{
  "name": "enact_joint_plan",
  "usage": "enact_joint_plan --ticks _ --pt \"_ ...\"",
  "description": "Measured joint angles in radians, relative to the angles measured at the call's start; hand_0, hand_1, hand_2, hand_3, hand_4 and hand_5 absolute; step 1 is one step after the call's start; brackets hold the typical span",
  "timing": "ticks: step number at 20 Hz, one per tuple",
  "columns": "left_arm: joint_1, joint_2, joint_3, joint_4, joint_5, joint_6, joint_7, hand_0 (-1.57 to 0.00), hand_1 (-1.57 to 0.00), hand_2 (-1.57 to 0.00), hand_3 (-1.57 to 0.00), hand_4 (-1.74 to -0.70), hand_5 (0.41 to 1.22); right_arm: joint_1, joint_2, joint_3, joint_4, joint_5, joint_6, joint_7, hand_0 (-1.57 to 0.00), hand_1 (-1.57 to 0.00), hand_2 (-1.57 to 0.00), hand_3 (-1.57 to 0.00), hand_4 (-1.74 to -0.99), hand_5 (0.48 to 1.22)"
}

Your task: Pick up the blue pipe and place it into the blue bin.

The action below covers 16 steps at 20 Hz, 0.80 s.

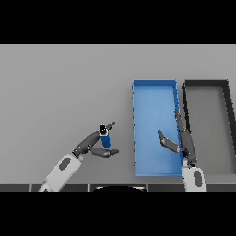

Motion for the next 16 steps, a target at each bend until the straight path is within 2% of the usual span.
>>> enact_joint_plan --ticks 2,3,4,6,7,9,11,12,13,16 --pt "-0.006 -0.028 0.008 0.023 0.014 0.004 -0.021 0.00 -0.04 -0.15 -0.12 -1.19 0.550 0.001 0.000 -0.002 -0.010 -0.012 0.006 -0.013 0.00 0.00 0.00 0.00 -1.213 0.655" --pt "-0.005 -0.047 0.015 0.024 0.034 0.003 -0.034 -0.01 -0.16 -0.31 -0.28 -1.24 0.613 0.008 0.003 0.005 -0.008 -0.003 0.005 -0.009 0.00 0.00 0.00 0.00 -1.217 0.655" --pt "-0.001 -0.055 0.024 0.031 0.050 0.000 -0.045 -0.12 -0.32 -0.49 -0.53 -1.28 0.735 0.007 0.001 -0.001 -0.007 -0.012 0.007 -0.015 0.00 0.00 0.00 0.00 -1.220 0.656" --pt "-0.003 -0.079 0.036 0.040 0.083 -0.009 -0.055 -0.60 -0.75 -0.87 -0.91 -1.44 0.910 -0.002 0.011 0.002 0.007 -0.005 -0.001 0.003 0.00 0.00 0.00 0.00 -1.219 0.657" --pt "0.004 -0.085 0.031 0.036 0.077 0.001 -0.048 -0.80 -0.92 -1.01 -1.03 -1.50 0.972 0.000 0.013 0.003 0.005 -0.003 -0.003 -0.002 0.00 0.00 0.00 0.00 -1.224 0.658" --pt "-0.002 -0.094 0.027 0.036 0.074 -0.011 -0.035 -1.07 -1.15 -1.21 -1.19 -1.58 1.062 0.007 0.009 0.000 -0.005 -0.015 0.007 -0.014 0.00 0.00 0.00 0.00 -1.233 0.660" --pt "0.012 -0.093 0.009 0.021 0.054 0.007 -0.053 -1.25 -1.30 -1.34 -1.33 -1.53 1.119 -0.007 0.011 -0.002 0.000 -0.012 -0.001 0.015 0.00 0.00 0.00 0.00 -1.224 0.651" --pt "0.012 -0.098 0.003 0.017 0.043 0.015 -0.056 -1.32 -1.36 -1.39 -1.38 -1.51 1.139 -0.003 0.010 0.001 0.002 -0.020 0.012 0.011 0.00 0.00 0.00 0.00 -1.222 0.646" --pt "0.012 -0.102 0.003 0.017 0.026 0.023 -0.067 -1.37 -1.40 -1.42 -1.42 -1.50 1.156 0.001 0.007 -0.006 -0.002 -0.030 0.014 0.003 0.00 0.00 0.00 0.00 -1.221 0.638" --pt "0.030 -0.111 0.005 -0.024 0.011 0.029 -0.120 -1.47 -1.48 -1.50 -1.49 -1.48 1.188 -0.025 0.010 -0.006 0.011 -0.028 0.011 0.033 0.00 0.00 0.00 0.00 -1.219 0.628"
